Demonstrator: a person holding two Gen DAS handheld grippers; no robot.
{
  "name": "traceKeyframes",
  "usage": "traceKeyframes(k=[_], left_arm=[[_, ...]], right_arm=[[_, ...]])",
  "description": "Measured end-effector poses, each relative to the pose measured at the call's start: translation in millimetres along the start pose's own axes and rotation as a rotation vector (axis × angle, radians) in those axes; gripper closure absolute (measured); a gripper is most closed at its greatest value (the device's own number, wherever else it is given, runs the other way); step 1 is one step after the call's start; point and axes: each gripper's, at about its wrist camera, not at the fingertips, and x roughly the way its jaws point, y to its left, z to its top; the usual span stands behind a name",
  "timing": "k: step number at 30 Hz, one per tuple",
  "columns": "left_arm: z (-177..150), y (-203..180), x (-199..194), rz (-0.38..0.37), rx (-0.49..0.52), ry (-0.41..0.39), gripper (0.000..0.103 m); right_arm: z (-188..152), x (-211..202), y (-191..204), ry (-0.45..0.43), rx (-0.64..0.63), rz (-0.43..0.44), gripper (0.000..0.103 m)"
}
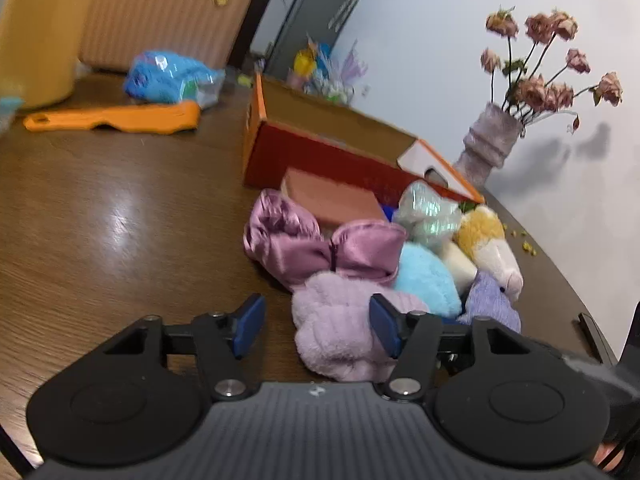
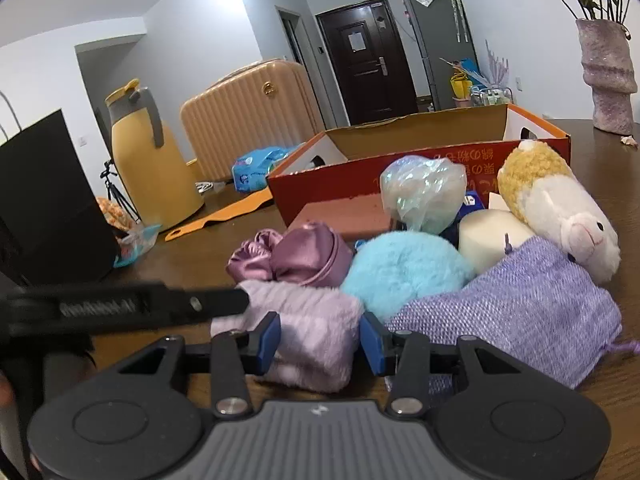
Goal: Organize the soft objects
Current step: 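Reach the right tool to the pink towel and grasp it, then carry the pink towel into the cardboard box and open the right tool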
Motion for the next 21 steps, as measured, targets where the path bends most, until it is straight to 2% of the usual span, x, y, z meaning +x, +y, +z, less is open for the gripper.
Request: traceKeyframes(k=[1,4,5,6,8,12,15,17,19,21], left_arm=[[0,0,4,-0.017,-0.003,0.013,0.061],[-6,-1,3,-0.043,-0.008,0.013,0.07],[-9,-1,2,-0.039,-0.007,0.007,0.072],[-11,-2,-1,-0.039,-0.01,0.003,0.072],[-15,-6,-13,-0.051,-0.001,-0.014,0.076],[-2,-23,-36,-0.097,0.029,-0.081,0.077],[37,-31,-41,-0.149,0.042,-0.14,0.077],[75,-36,-32,-0.172,0.048,-0.163,0.077],[116,-39,-13,-0.174,0.06,-0.183,0.077],[157,-37,19,-0.143,0.049,-0.177,0.077]], right_arm=[[2,2,-1,0.006,0.006,0.001,0.06],[3,10,-6,0.029,0.022,0.008,0.061],[2,10,-6,0.035,0.027,0.017,0.065],[2,9,-6,0.042,0.034,0.03,0.073],[1,2,-4,0.036,0.029,0.056,0.082],[11,-22,1,-0.028,0.001,0.093,0.084],[43,-33,-3,-0.106,-0.023,0.121,0.085],[80,-27,-11,-0.134,-0.041,0.132,0.085],[120,-10,-22,-0.141,-0.056,0.141,0.085],[165,20,-34,-0.126,-0.057,0.135,0.085]])
